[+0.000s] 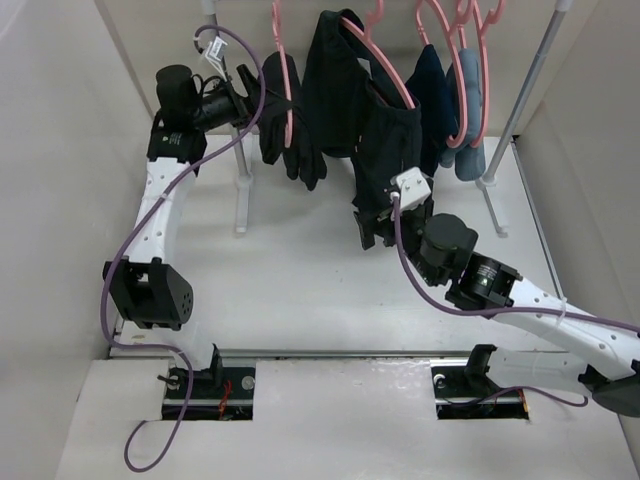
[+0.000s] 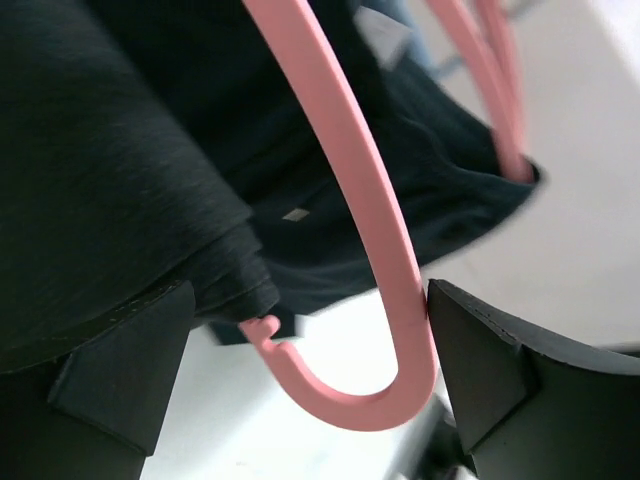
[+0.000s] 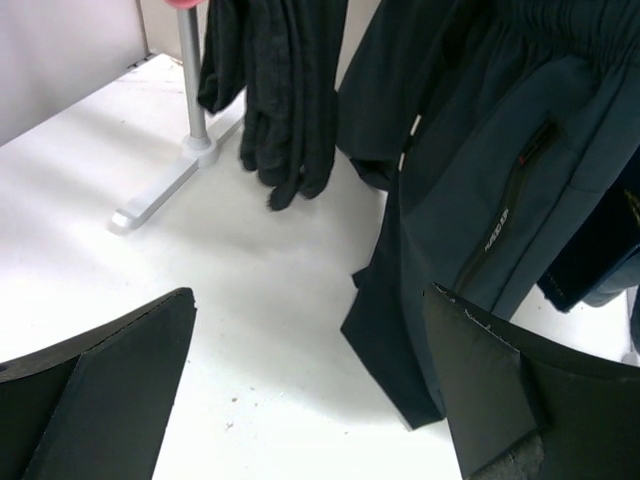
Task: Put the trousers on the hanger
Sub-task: Place the hanger at the clothesline, then reset both arms
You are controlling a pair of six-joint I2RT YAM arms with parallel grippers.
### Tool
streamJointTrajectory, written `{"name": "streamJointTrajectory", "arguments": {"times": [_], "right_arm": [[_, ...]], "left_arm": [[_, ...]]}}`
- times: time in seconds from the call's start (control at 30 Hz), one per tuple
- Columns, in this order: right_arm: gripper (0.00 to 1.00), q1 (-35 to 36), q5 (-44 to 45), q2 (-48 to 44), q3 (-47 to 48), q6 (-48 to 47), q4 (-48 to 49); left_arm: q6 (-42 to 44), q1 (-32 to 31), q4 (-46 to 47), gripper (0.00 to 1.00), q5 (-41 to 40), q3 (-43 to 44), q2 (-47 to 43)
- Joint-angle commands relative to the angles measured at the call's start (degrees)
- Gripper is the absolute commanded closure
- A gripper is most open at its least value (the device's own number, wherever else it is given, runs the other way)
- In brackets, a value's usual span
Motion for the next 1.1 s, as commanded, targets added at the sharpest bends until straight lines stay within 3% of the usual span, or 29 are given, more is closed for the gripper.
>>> {"name": "streamJointTrajectory", "arguments": {"times": [0.0, 0.17, 0.33, 0.57, 0.63, 0.77, 0.87, 0.97, 1.07], "right_arm": [[0.0, -0.1, -1.1, -1.8, -0.3, 1.7, -1.6], [0.0, -0.1, 0.6, -1.2, 1.5, 5.0, -8.2], [0.0, -0.7, 3.0, -0.1, 0.5, 11.7, -13.8], [0.0, -12.3, -4.9, -7.9, -10.4, 22.0, -15.0], [0.0, -16.3, -4.9, -11.7, -11.7, 24.1, -18.0], [0.0, -23.4, -4.0, -17.0, -12.2, 26.5, -26.1], [0.0, -29.6, -2.7, -18.7, -12.7, 27.2, -31.9], [0.0, -34.7, -2.7, -18.7, -14.1, 27.2, -34.1], [0.0, -36.9, -4.1, -19.4, -16.2, 27.9, -34.2]], "left_arm": [[16.7, 0.3, -20.1, 0.0, -15.4, 7.9, -2.7], [25.9, 0.3, -30.4, 0.0, -26.3, 11.3, -3.2], [31.1, 0.3, -31.6, 0.0, -33.4, 5.1, -10.2], [40.4, 0.3, -35.4, 0.0, -48.1, -3.7, -22.4], [43.2, 0.3, -34.8, 0.0, -51.3, -9.2, -29.2], [42.3, 0.8, -29.4, 0.0, -59.4, -33.7, -42.3], [41.6, 1.4, -23.4, 0.0, -62.1, -45.6, -47.6], [40.2, 1.4, -16.4, 0.0, -68.7, -52.8, -47.6], [37.9, 2.1, -12.0, 0.0, -68.0, -57.4, -46.3]]}}
